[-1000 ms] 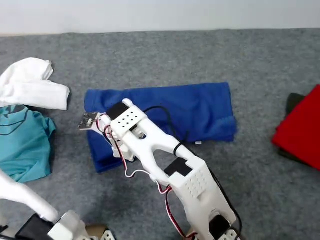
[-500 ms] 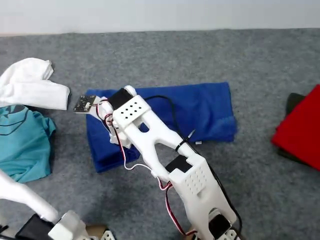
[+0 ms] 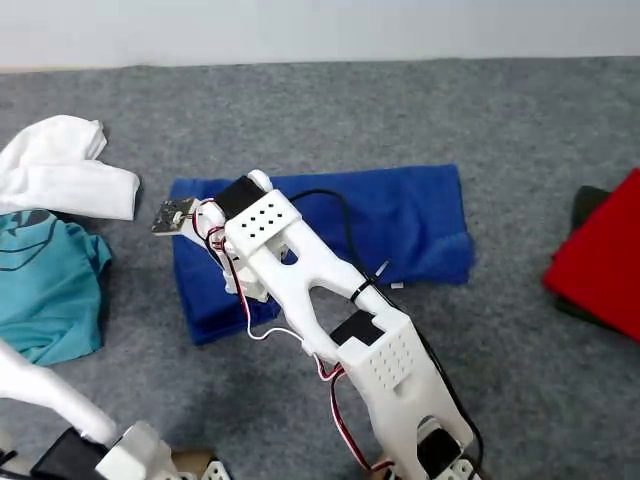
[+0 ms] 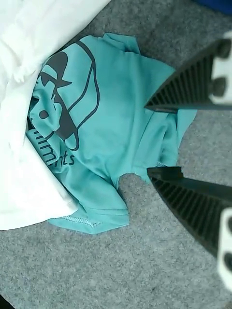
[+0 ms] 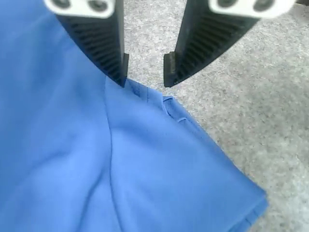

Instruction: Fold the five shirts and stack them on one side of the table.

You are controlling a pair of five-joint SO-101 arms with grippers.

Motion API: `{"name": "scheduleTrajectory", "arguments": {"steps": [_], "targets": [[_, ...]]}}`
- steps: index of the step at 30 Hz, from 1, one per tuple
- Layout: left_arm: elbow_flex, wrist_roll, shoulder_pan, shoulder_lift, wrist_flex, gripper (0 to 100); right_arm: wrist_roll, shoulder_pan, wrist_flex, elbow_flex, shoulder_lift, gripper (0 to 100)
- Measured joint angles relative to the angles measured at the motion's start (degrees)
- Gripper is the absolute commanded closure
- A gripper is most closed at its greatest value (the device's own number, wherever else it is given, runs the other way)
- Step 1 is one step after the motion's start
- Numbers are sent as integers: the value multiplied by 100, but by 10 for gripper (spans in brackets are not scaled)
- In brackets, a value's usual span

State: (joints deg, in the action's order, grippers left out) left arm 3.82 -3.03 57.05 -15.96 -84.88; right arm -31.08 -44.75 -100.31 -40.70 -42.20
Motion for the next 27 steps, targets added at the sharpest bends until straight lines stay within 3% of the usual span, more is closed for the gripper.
{"name": "scheduleTrajectory", "arguments": {"steps": [27], "targets": [[0, 0, 0, 0, 0, 816, 53, -97, 334, -105, -1046, 857]]}}
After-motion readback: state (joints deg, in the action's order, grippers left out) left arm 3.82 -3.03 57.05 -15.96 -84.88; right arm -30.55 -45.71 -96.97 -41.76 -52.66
